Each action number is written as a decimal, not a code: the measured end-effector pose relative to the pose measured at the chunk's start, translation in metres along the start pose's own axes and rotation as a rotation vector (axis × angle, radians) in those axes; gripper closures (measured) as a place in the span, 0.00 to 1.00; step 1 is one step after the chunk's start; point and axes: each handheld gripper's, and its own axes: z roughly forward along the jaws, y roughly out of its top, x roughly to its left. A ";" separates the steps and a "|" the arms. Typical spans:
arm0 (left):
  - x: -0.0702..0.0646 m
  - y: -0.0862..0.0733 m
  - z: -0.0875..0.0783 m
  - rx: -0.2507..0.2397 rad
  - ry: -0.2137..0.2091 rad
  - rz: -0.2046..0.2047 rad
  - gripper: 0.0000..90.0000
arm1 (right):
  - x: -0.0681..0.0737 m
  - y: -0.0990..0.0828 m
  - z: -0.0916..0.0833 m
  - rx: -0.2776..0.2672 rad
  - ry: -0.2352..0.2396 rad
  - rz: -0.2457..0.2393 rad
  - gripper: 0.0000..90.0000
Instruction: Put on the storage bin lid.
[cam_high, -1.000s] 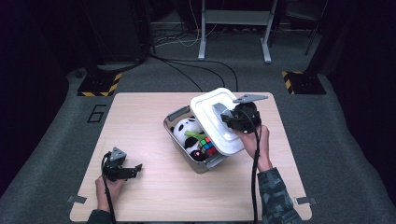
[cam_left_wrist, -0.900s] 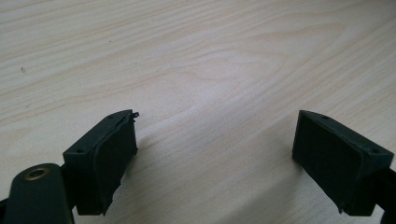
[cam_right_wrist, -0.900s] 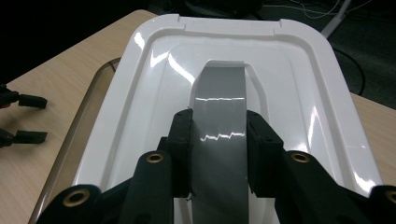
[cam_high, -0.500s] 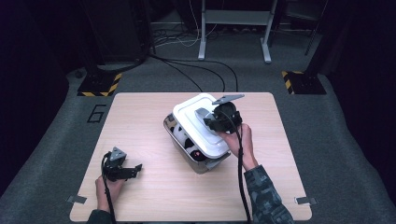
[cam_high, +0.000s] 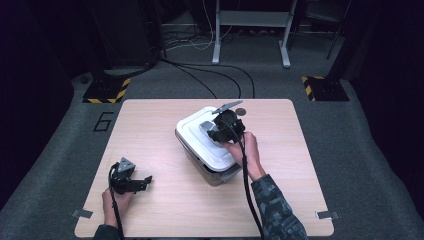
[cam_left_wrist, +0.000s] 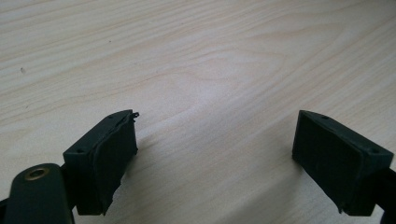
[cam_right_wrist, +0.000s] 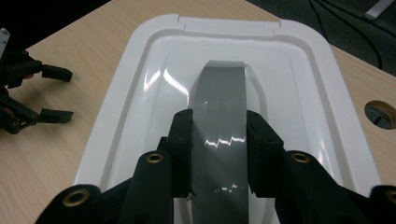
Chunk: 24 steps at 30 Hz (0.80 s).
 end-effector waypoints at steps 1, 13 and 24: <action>0.000 0.000 0.000 0.000 0.000 0.000 0.15 | 0.000 0.001 0.001 0.006 -0.002 -0.003 0.74; 0.000 0.000 0.000 0.000 0.001 -0.002 0.15 | 0.006 0.011 0.011 0.048 0.004 -0.014 0.74; 0.000 0.000 0.000 -0.001 -0.001 -0.003 0.15 | 0.010 0.013 0.019 0.072 -0.018 -0.020 0.71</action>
